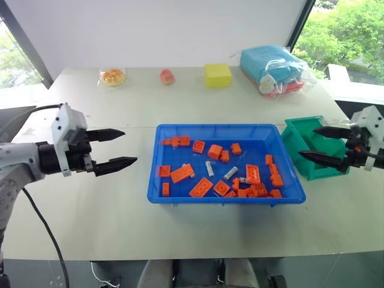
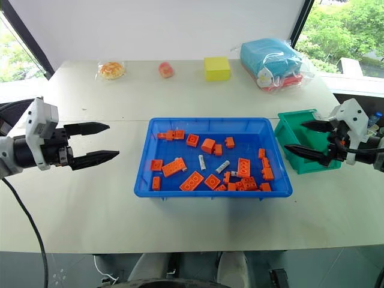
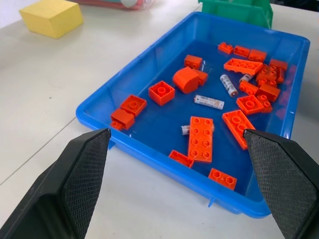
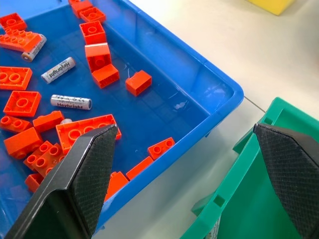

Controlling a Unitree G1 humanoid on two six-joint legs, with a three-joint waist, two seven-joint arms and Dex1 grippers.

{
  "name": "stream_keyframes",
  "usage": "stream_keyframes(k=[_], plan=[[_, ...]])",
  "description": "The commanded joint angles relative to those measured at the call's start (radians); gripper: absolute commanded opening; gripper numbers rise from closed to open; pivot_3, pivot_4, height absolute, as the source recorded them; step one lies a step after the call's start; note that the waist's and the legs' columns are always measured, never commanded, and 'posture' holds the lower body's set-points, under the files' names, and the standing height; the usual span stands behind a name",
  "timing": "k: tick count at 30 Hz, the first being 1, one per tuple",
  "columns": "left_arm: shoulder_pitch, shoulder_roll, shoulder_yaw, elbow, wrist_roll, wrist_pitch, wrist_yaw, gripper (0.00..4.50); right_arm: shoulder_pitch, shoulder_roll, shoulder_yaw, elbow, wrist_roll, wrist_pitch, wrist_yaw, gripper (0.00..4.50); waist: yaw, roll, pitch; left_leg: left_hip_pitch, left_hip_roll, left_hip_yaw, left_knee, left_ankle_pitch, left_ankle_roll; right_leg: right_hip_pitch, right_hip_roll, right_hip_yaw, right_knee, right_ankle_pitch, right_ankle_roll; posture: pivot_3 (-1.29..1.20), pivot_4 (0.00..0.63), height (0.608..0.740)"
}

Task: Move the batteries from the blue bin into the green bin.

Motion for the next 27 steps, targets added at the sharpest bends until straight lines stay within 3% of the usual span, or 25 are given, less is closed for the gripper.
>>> stream_keyframes(k=[1, 16, 27], plan=[[-0.024, 0.004, 0.007, 0.001, 0.007, -0.017, 0.001, 4.45, 0.0, -0.003, -0.047, -0.034, 0.016, 0.0, -0.003, 4.5, 0.0, 0.0, 0.0, 0.0, 0.0, 0.0, 0.0, 0.0, 0.0, 0.0, 0.0, 0.0, 0.0, 0.0, 0.0, 0.0, 0.15, 0.706], [-0.053, 0.004, -0.014, 0.011, 0.016, -0.014, -0.01, 4.45, 0.003, 0.004, -0.039, -0.042, 0.01, -0.006, -0.01, 4.5, 0.0, 0.0, 0.0, 0.0, 0.0, 0.0, 0.0, 0.0, 0.0, 0.0, 0.0, 0.0, 0.0, 0.0, 0.0, 0.0, 0.15, 0.706], [-0.038, -0.021, -0.018, -0.026, 0.004, -0.008, 0.0, 4.45, -0.11, -0.016, 0.037, -0.014, -0.016, -0.014, 0.029, 4.5, -0.001, -0.001, 0.0, 0.0, 0.001, 0.001, 0.0, 0.0, 0.0, 0.0, 0.001, 0.001, 0.001, 0.0, 0.0, 0.0, 0.15, 0.706]])
